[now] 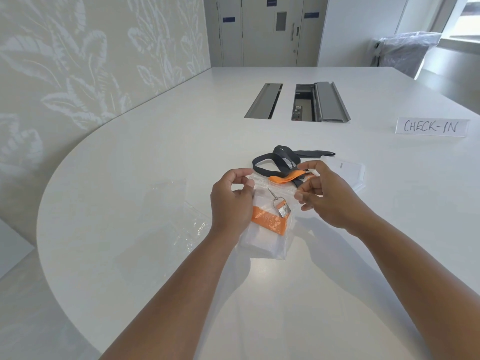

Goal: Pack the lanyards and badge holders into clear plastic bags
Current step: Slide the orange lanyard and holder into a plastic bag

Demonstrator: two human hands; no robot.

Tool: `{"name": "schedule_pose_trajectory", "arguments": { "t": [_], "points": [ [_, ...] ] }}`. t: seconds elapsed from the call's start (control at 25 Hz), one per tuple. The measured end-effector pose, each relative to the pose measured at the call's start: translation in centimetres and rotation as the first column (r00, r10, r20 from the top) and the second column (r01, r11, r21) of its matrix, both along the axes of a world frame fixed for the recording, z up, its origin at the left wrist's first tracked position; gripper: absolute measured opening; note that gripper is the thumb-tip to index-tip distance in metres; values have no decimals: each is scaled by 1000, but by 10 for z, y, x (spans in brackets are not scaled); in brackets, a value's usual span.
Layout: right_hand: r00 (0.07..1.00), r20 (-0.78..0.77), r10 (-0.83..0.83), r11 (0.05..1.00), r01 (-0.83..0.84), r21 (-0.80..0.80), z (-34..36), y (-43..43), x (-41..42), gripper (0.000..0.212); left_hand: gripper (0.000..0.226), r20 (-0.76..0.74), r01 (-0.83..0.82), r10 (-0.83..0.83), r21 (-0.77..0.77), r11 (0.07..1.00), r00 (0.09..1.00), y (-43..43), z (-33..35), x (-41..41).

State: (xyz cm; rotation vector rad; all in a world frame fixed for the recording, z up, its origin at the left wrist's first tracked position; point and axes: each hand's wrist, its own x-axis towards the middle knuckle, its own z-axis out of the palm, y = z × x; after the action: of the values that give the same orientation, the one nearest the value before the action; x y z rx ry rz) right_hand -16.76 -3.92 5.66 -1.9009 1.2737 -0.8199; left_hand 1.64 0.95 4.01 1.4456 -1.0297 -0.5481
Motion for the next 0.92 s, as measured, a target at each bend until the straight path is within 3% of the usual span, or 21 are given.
{"name": "schedule_pose_trajectory", "arguments": {
  "t": [0.28,0.48,0.64,0.8,0.92],
  "points": [
    [1000,-17,-2,998,1,-57,-3,-4,1,40,23,-9,-12,11,-40,999,1000,-1,-1,-2],
    [998,-18,57,997,-57,-44,-5,1,5,8,21,-23,30,-30,-28,999,999,1,0,-3],
    [995,-89,38,996,-45,-83,-6,1,6,22,19,-68,118,-113,65,991,991,1,2,-4],
    [958,-283,45,981,-95,-168,-8,3,10,18,9,-26,148,-146,200,969,989,-1,-3,-2],
    [950,-312,25,969,-100,-225,-9,5,13,18,17,-52,179,-172,208,962,984,-1,-4,-2]
  ]
}}
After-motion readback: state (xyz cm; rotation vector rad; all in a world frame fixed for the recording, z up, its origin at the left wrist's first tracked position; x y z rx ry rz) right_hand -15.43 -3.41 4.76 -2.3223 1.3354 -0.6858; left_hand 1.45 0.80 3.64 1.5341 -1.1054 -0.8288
